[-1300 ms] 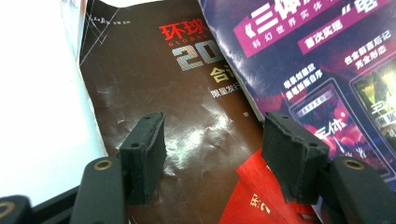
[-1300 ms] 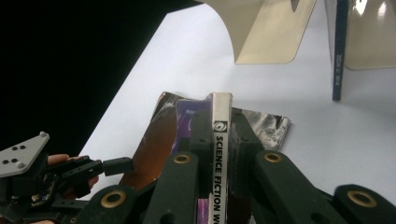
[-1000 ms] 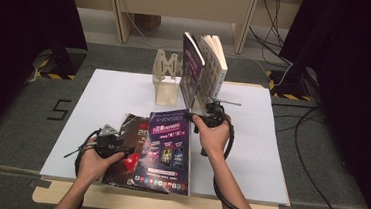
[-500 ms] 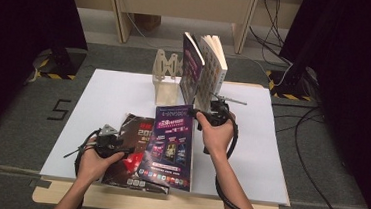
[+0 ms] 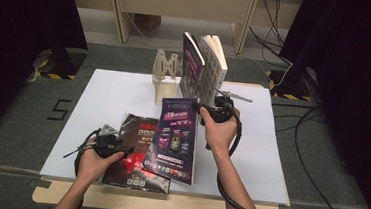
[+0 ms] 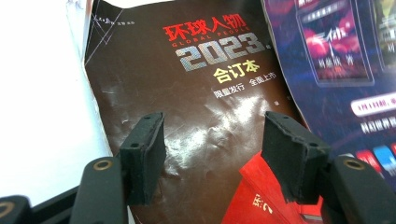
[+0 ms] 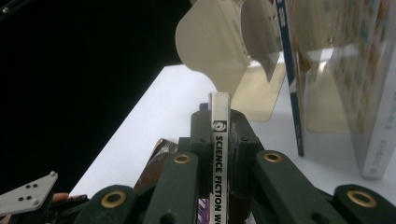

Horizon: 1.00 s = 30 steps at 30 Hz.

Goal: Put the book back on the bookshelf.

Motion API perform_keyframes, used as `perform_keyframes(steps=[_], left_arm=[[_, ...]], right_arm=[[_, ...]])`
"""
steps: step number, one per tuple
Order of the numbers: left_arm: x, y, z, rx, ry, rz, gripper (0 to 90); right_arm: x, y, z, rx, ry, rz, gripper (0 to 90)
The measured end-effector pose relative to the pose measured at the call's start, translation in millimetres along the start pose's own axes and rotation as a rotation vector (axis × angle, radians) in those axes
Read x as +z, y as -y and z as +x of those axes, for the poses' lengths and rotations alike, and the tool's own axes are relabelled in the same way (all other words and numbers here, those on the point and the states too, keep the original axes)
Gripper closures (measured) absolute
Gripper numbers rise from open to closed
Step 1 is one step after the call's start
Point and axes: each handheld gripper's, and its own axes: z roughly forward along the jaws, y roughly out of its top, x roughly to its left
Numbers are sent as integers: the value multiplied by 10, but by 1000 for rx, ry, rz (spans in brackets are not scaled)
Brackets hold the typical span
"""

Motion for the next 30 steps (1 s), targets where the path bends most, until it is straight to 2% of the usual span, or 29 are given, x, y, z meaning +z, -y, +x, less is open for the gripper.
perform_keyframes(steps=[20,21,30], left_arm=[[2,2,3,0,-2,1,384],[3,3,3,0,-1,1,385],[4,3,7,-1,-2,1,385]], right_arm=[[-110,-136,89,-63,54,-122,835],[-114,-147,90,-78,58,-133,835],[-142,-225,151,-96,74,-170,836]])
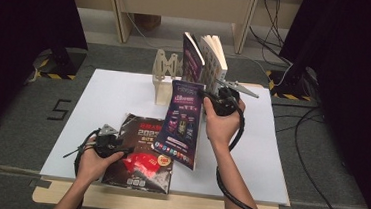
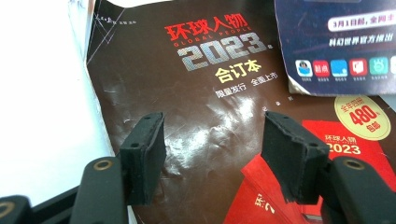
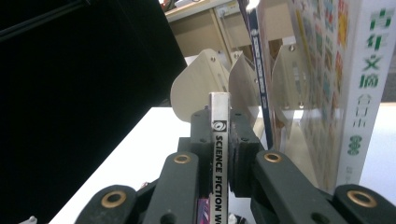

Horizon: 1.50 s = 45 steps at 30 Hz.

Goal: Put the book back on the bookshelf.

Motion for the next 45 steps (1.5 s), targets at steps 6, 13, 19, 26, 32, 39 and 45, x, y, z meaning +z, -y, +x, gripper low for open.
perform_keyframes(steps=[6,13,19,26,32,39,45], left_arm=[[-1,0,4,-2,-1,-2,385],[1,2,8,-3,1,1,385],[2,3,9,-3,1,1,386],[0,1,20,-5,1,0,386],[3,4,21,-4,1,1,386],[-1,5,27,-3,-2,3,386],[2,4,21,-6,3,1,386]], right_arm=[[-11,-67,42,-22,14,-38,836],[-9,-137,87,-35,19,-68,836],[14,-161,105,-47,21,-84,836],[30,-202,114,-59,33,-104,836],[36,-242,148,-68,42,-125,836],[53,-250,164,-72,47,-131,836],[53,-276,174,-73,46,-141,836]])
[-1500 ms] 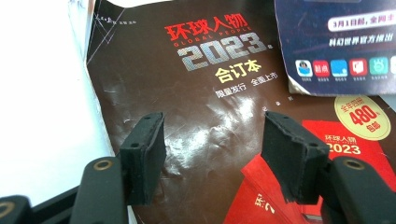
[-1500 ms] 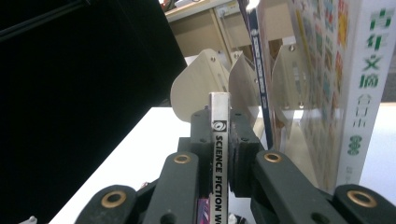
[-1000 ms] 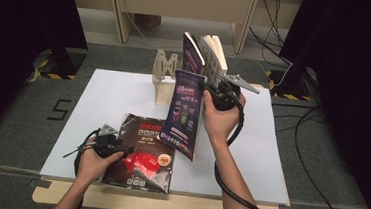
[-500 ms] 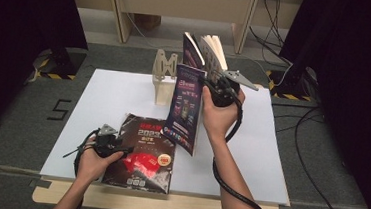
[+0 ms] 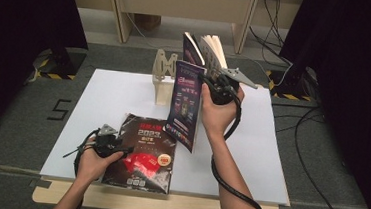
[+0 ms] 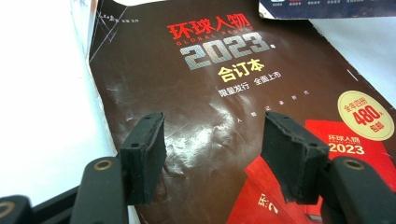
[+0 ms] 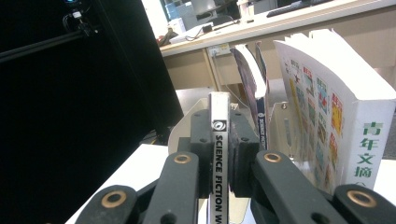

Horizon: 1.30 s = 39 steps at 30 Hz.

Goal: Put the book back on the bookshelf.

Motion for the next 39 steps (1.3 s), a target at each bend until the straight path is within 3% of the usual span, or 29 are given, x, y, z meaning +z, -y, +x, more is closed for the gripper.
perform_keyframes(steps=[21,39], left_arm=[[5,5,6,-1,-2,3,386],[14,18,24,-6,-6,5,386]], right_arm=[[25,-83,6,-4,14,-33,836],[225,-176,13,-34,66,-84,836]])
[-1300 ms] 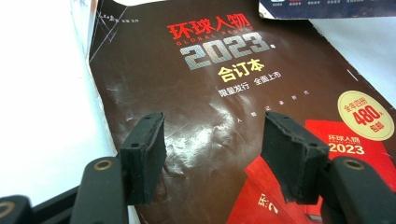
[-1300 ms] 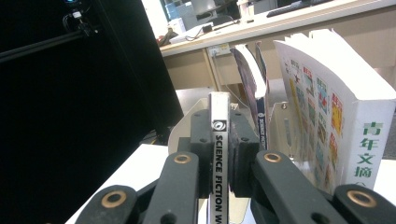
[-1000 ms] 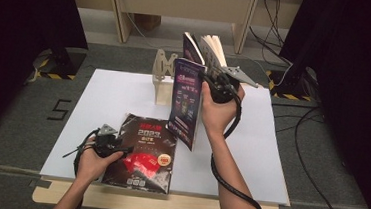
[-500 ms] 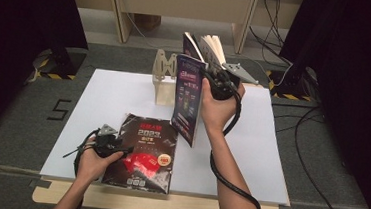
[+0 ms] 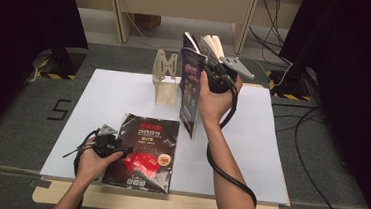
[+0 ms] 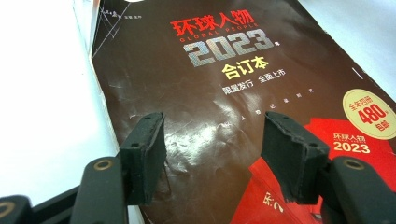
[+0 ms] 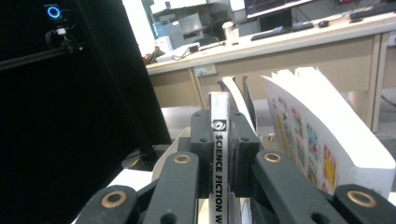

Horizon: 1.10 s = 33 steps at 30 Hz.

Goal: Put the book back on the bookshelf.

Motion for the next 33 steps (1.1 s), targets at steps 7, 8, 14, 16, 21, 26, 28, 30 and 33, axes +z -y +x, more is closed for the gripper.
perform_keyframes(steps=[7,8,14,16,21,26,28,30,33], left_arm=[[6,5,6,-2,2,2,386],[9,7,7,-3,2,-1,386],[11,10,13,-3,0,0,386],[9,10,13,-2,1,1,386],[12,10,16,-4,2,-3,386],[5,9,23,-6,4,1,386],[7,12,28,-10,1,-4,386],[11,16,37,-8,4,-1,386],[22,26,43,-12,1,-2,385]], right_arm=[[104,5,-32,6,3,-12,835],[117,7,-30,12,0,-13,835],[172,12,-14,1,9,-20,836],[189,7,-12,-6,12,-24,835],[230,-15,16,-9,18,-31,835],[295,-18,37,-22,24,-37,835],[327,-13,46,-18,25,-33,835],[355,-8,44,-17,27,-31,835],[383,0,56,-22,29,-30,835]])
